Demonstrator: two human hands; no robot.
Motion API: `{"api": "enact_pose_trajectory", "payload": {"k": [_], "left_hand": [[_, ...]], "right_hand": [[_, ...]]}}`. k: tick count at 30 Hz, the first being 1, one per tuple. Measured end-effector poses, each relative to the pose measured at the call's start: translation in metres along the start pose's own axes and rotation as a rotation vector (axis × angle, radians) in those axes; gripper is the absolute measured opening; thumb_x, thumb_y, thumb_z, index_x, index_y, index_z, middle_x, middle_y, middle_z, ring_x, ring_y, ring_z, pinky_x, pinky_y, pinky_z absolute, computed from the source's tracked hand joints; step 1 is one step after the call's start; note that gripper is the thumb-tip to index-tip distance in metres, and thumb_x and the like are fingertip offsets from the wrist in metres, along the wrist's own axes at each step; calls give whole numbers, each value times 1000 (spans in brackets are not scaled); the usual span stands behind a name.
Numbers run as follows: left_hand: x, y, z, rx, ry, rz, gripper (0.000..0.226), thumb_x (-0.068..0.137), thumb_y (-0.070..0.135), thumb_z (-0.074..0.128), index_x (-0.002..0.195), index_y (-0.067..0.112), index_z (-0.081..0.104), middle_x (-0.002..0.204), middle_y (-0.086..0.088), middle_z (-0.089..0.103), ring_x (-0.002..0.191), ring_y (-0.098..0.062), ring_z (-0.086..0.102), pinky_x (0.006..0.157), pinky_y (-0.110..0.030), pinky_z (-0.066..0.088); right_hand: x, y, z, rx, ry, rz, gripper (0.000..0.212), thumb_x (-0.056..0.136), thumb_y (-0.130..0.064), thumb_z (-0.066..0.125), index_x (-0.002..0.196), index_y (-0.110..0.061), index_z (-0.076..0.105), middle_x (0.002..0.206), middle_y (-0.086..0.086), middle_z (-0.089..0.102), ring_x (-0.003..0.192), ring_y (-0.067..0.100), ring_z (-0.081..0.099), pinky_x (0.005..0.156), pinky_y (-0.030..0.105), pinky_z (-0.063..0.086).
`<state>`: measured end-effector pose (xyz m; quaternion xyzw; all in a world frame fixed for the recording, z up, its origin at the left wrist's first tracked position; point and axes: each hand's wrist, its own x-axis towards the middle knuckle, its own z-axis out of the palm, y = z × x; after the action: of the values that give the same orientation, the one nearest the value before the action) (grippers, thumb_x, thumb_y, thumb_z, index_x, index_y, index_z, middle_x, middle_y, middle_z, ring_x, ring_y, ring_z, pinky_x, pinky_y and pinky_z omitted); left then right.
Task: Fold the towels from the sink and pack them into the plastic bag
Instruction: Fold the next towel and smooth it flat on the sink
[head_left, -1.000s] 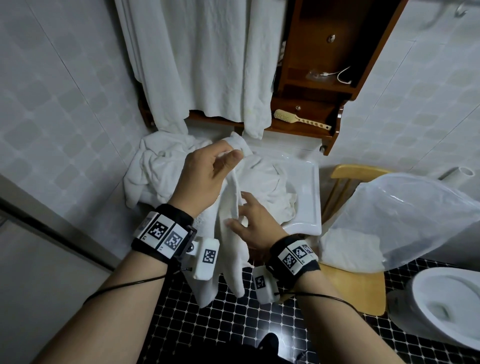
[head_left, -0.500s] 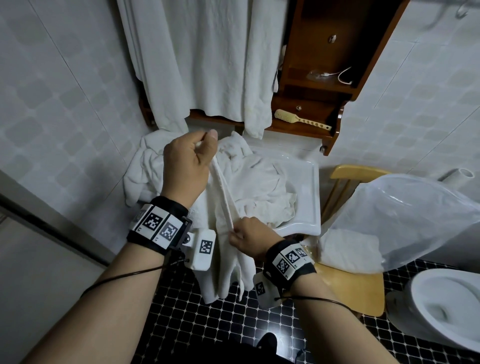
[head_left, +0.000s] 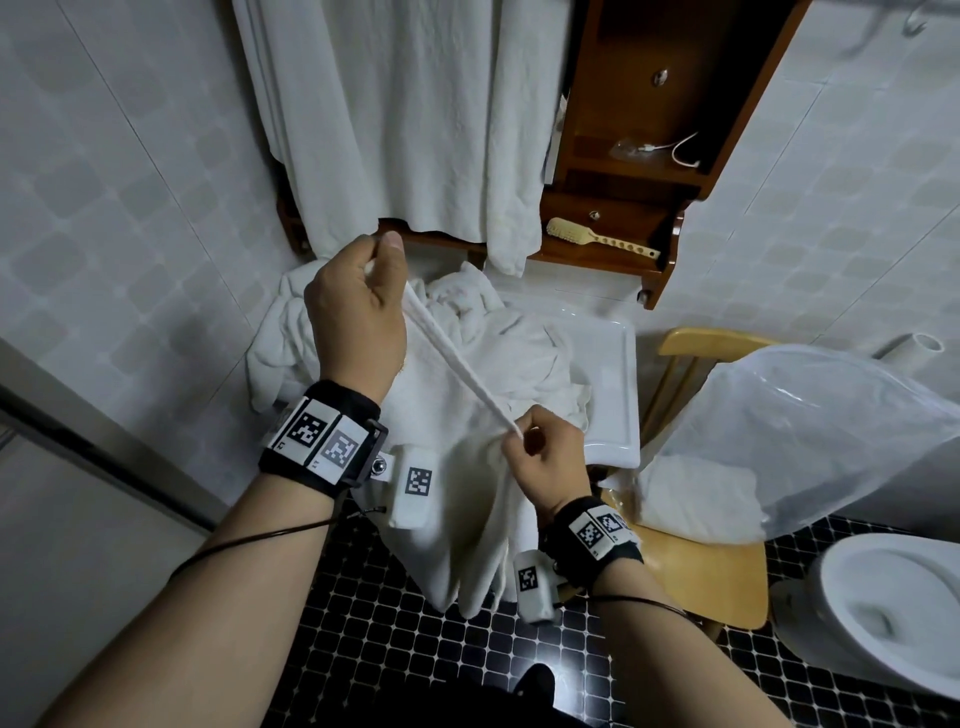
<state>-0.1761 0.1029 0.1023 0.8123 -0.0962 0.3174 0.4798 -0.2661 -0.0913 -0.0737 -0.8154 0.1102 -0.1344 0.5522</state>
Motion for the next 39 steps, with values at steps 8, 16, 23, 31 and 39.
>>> {"api": "enact_pose_trajectory", "payload": {"k": [8,16,23,31,39], "left_hand": [[-1,2,7,-37,-22,41,42,109,30,52,71,13,44,57,7,37,60,-20,32,59,-32,29],[-5,4,7,-93,-64,34,35,108,35,58,79,16,50,62,14,44,59,-6,43,59,-16,32],[-5,-38,-5,11,-336,-6,59,83,60,78,80,8,51,74,-15,53,66,-23,44,60,-38,40],[-27,-91,-12,547,-664,-389,38,75,40,93,78,20,61,88,-3,69,85,-29,65,69,-34,49],[-45,-56,4,380,-1035,-166,57,66,53,88,114,39,60,119,11,55,112,-15,56,100,-42,48]], "right_hand": [[-3,1,1,-74,-121,28,14,84,-24,82,79,-28,70,72,-6,73,67,14,69,70,40,59],[14,-11,-7,-245,-89,56,15,88,-19,65,89,-30,74,61,-7,65,61,10,61,62,29,49],[22,-24,-12,155,286,236,14,97,-10,48,92,-16,61,79,-4,61,67,9,53,69,32,46],[24,-66,-25,246,377,65,14,92,-9,60,86,-15,71,89,-8,74,86,7,67,77,27,53],[11,-97,-18,82,104,-172,15,87,-6,76,91,-19,82,90,-12,79,83,14,74,75,35,60]]}}
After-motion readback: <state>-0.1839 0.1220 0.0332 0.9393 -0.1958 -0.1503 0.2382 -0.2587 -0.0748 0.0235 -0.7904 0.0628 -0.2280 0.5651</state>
